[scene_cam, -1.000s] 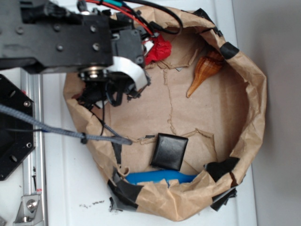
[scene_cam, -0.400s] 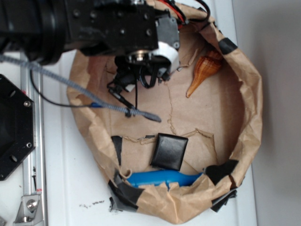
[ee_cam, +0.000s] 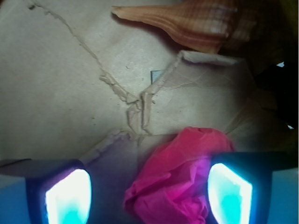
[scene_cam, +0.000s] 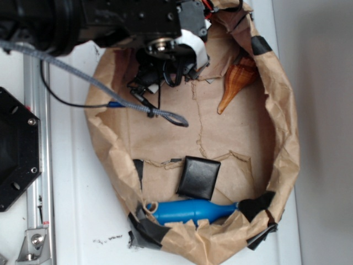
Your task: Grab the red paper.
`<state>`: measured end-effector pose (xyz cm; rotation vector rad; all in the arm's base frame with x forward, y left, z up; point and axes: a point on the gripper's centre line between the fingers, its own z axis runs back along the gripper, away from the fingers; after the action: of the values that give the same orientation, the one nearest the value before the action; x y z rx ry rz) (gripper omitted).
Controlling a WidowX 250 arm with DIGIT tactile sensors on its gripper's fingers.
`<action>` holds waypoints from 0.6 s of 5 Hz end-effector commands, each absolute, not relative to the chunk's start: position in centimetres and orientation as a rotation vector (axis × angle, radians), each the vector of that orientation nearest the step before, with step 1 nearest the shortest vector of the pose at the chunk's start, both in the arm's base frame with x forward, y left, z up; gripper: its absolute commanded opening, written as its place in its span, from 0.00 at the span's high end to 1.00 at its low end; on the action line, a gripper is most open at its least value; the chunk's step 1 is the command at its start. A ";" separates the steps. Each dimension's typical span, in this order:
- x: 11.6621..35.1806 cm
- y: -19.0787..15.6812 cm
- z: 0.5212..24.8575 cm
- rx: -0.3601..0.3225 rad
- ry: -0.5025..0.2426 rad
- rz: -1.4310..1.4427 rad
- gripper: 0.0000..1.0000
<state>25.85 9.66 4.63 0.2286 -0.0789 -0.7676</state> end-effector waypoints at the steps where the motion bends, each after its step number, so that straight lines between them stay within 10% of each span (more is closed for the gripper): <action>1: 23.1 11.2 4.1 0.247 0.059 -0.726 0.00; 2: 23.1 11.3 3.3 0.304 0.067 -0.712 0.21; 3: 23.4 11.4 3.0 0.321 0.072 -0.703 1.00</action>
<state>22.82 12.23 2.28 0.3040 0.0934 -0.6992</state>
